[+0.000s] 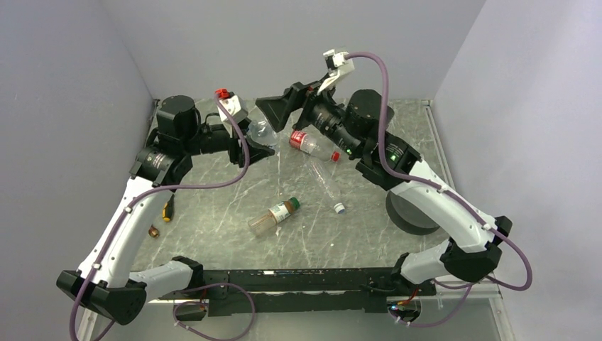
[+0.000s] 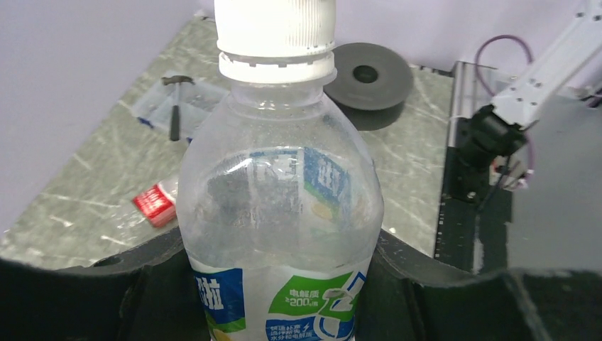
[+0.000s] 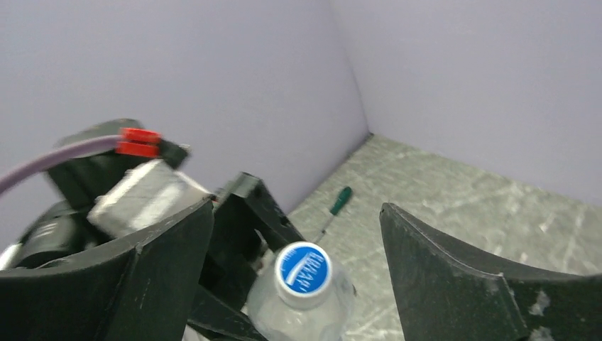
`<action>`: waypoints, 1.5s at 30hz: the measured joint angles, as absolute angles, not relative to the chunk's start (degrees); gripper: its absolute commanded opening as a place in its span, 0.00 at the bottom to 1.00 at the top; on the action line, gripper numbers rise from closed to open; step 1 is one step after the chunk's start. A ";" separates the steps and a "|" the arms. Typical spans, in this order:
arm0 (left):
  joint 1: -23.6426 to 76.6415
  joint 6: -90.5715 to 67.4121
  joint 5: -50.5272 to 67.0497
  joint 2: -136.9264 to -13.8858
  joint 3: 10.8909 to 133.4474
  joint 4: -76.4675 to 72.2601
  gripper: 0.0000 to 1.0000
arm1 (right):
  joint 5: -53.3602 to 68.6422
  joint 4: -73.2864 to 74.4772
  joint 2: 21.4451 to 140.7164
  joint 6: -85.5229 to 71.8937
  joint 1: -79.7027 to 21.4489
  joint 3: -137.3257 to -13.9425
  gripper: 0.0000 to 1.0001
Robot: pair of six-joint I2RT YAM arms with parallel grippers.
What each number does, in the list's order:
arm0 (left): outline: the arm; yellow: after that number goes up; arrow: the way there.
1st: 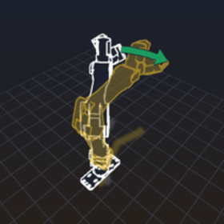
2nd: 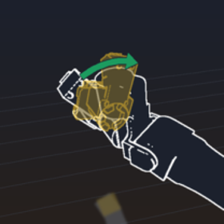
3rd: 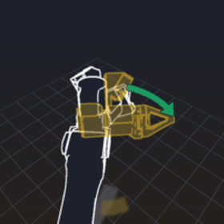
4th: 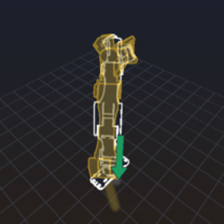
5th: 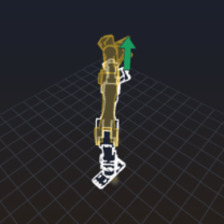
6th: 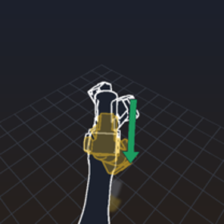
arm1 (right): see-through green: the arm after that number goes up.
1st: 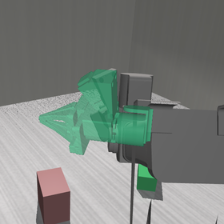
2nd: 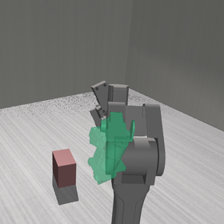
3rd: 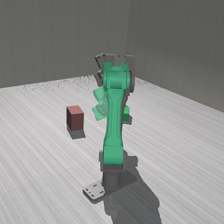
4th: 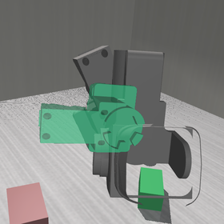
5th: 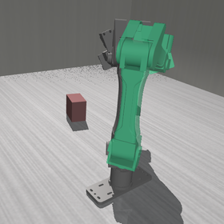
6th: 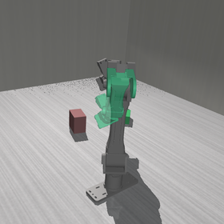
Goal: Unscrew the bottle caps
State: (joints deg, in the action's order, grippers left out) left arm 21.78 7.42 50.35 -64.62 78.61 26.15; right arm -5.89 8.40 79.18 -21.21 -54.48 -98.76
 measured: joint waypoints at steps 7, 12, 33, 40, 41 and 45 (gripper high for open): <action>21.78 9.93 44.91 -64.25 78.43 26.09 0.15 | -10.39 13.61 82.30 -23.31 -54.41 -98.74 0.67; 21.78 10.07 43.64 -63.92 78.24 26.02 0.15 | -10.28 13.87 82.94 -24.71 -54.48 -98.74 0.46; 20.58 4.60 50.17 -63.96 77.95 24.75 0.14 | 7.11 4.60 82.08 -24.21 -50.70 -94.54 0.00; 20.27 -8.58 64.95 -64.10 78.19 17.10 0.11 | 33.89 -7.77 81.41 -24.99 -45.63 -92.62 0.00; 20.27 -10.44 66.89 -64.10 78.17 15.79 0.11 | 36.58 -9.69 81.30 -25.17 -45.45 -92.36 0.00; 20.58 -18.55 75.11 -64.45 78.08 9.30 0.11 | 44.01 -14.98 81.19 -25.76 -45.39 -92.29 0.00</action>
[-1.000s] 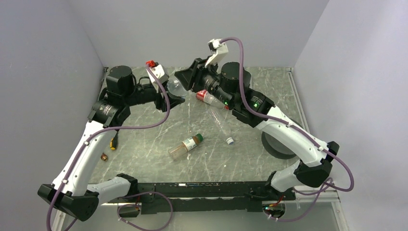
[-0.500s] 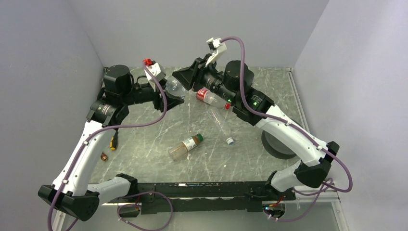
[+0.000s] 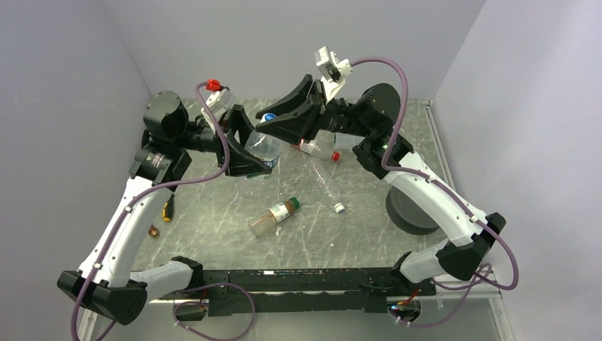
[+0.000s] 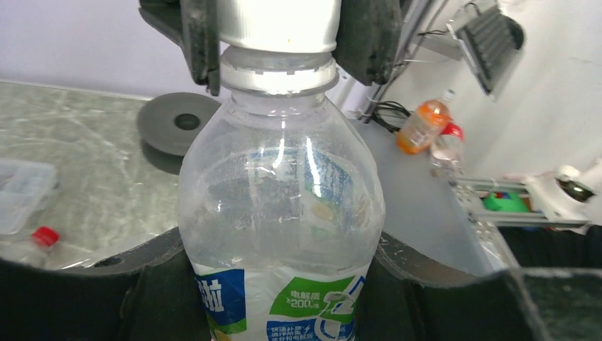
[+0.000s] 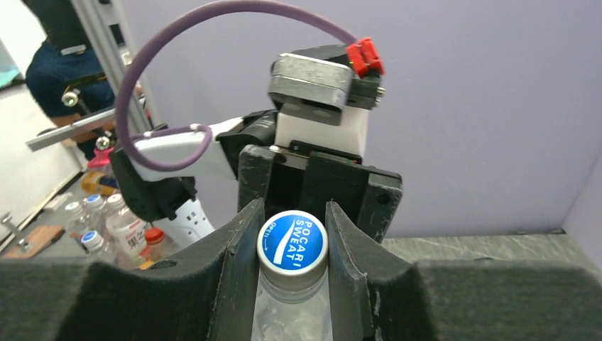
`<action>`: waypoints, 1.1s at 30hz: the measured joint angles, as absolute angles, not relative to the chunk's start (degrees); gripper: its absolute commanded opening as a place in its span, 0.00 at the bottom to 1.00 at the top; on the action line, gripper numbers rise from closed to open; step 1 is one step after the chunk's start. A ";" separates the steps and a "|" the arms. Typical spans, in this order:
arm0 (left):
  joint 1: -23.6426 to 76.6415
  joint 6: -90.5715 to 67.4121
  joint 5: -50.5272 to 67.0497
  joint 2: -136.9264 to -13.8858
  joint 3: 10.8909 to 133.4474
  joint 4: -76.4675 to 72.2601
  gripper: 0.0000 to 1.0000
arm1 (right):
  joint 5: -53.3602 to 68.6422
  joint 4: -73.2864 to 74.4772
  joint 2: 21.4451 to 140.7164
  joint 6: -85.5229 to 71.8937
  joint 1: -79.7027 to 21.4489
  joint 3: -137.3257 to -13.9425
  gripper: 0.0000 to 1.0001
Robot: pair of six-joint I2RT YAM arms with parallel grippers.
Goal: Unscrew the bottle caps
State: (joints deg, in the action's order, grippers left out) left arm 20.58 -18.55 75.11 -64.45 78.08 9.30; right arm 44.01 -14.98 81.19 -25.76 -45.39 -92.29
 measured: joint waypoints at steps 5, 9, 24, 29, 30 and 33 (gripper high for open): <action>21.04 -21.89 79.33 -65.49 78.08 6.52 0.11 | 46.44 -15.03 80.49 -24.75 -45.41 -92.09 0.26; 21.21 -21.37 79.22 -65.60 78.15 8.16 0.13 | 45.17 -13.10 79.48 -23.18 -45.60 -91.35 0.77; 21.58 3.18 52.27 -62.04 78.78 22.59 0.14 | 7.84 10.61 82.30 -19.25 -50.65 -100.77 1.00; 21.58 7.57 44.49 -61.34 78.48 23.66 0.14 | -2.28 15.07 84.34 -19.94 -54.65 -103.90 0.93; 21.58 8.05 43.53 -61.34 78.35 23.86 0.14 | -3.49 15.42 84.58 -20.14 -54.96 -103.94 0.91; 21.58 9.45 40.88 -61.34 77.97 24.95 0.14 | -5.89 16.43 85.14 -21.15 -55.05 -103.94 0.81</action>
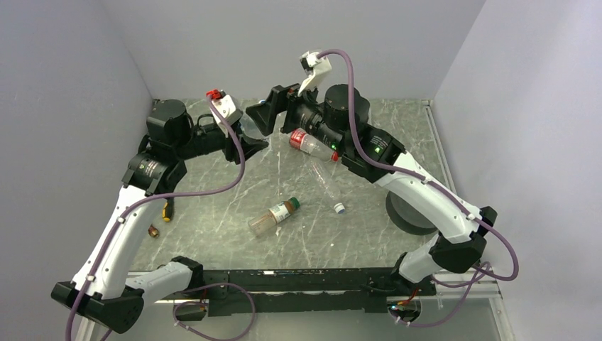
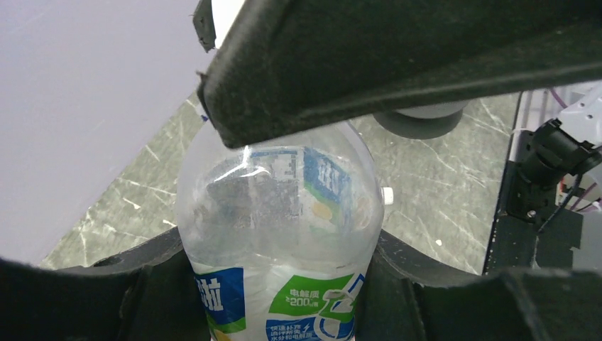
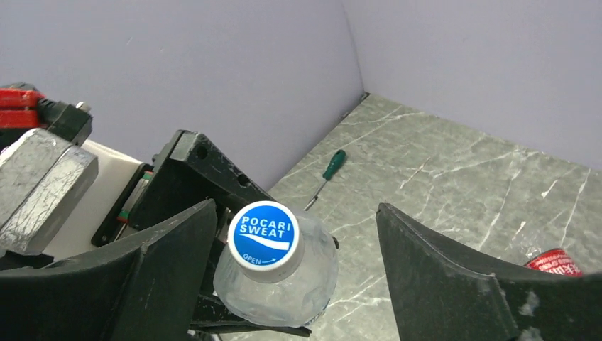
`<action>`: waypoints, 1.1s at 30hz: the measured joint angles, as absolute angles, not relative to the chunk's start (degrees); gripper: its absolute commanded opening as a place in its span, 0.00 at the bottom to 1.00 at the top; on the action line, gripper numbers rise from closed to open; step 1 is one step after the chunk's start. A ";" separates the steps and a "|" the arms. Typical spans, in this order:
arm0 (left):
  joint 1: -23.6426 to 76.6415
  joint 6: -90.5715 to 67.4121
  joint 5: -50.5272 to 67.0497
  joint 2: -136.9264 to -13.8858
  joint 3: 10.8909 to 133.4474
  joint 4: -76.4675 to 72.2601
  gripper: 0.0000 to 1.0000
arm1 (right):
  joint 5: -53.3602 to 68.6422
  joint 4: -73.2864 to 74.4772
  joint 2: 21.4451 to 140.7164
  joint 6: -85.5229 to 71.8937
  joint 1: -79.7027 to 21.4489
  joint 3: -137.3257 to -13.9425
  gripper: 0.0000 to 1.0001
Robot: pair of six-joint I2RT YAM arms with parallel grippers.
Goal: Unscrew the bottle caps
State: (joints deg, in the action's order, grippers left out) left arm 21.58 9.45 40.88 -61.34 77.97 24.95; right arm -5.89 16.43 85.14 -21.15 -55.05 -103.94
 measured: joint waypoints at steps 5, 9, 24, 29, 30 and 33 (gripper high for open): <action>21.58 10.68 38.46 -61.34 77.97 25.17 0.14 | -7.44 16.43 85.45 -22.72 -55.05 -103.94 0.58; 21.58 10.92 37.54 -61.34 77.76 25.17 0.14 | -7.31 15.84 85.62 -23.88 -55.05 -103.94 0.45; 21.32 9.91 38.44 -61.87 77.25 25.54 0.16 | -3.81 13.80 86.74 -23.22 -54.08 -103.44 0.00; 21.15 5.87 45.82 -62.11 77.06 24.12 0.16 | 11.86 7.03 82.85 -22.92 -49.28 -97.01 0.00; 21.15 4.43 48.23 -62.24 77.06 23.57 0.16 | 15.90 4.71 81.80 -23.27 -48.14 -95.22 0.00; 21.26 -0.45 55.48 -62.78 77.06 21.71 0.16 | 26.46 -2.98 79.42 -24.73 -45.52 -90.30 0.00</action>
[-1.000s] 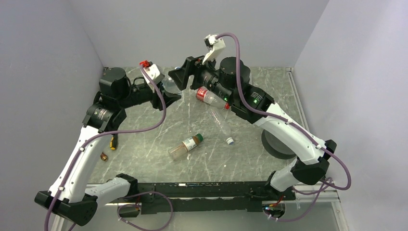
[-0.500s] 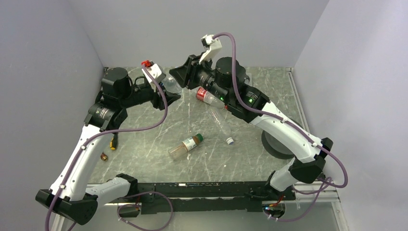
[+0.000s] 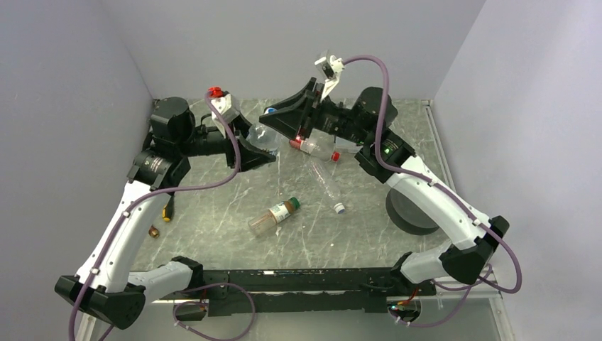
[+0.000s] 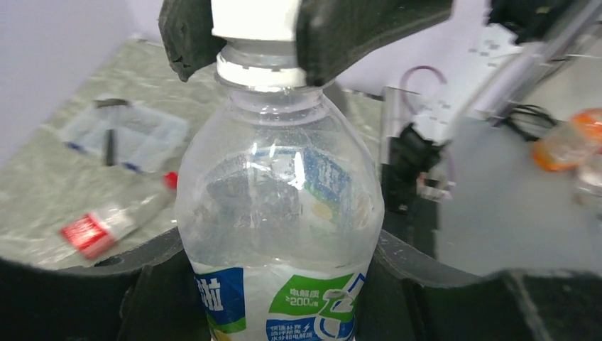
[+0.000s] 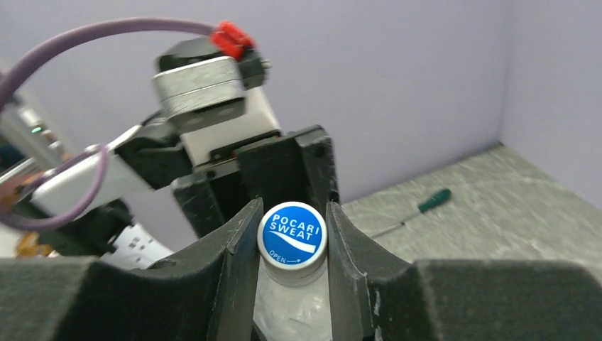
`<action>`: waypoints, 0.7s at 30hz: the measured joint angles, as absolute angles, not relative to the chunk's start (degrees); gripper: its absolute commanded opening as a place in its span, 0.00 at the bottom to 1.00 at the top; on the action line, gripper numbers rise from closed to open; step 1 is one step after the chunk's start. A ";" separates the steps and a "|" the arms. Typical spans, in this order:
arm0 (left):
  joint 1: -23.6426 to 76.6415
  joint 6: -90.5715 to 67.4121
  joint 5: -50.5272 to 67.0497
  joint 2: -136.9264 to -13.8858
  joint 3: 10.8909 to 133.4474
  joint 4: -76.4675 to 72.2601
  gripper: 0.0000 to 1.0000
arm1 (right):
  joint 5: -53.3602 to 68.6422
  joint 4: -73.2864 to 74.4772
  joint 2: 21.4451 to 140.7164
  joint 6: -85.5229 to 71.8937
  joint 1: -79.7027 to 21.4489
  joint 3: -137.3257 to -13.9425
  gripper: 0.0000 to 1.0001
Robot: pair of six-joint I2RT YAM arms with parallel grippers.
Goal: Unscrew the bottle caps
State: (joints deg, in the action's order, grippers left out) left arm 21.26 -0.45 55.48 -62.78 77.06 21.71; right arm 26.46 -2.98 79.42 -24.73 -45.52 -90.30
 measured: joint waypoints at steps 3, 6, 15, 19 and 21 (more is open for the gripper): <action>21.32 -5.48 61.63 -63.35 77.06 19.33 0.16 | 34.26 -9.74 78.61 -26.22 -44.27 -87.70 0.00; 21.30 -10.41 66.74 -63.83 77.06 16.03 0.16 | 39.31 -13.28 78.65 -26.87 -43.70 -87.59 0.00; 21.47 -9.56 69.17 -64.38 77.14 17.52 0.14 | 39.48 -10.66 78.63 -23.97 -43.40 -87.81 0.93; 21.67 -3.49 64.16 -64.27 77.17 21.12 0.14 | 30.87 -3.09 78.63 -21.80 -43.70 -89.30 1.00; 21.67 -0.38 60.49 -64.01 77.14 22.31 0.15 | 26.63 -0.78 78.63 -21.54 -43.72 -90.21 1.00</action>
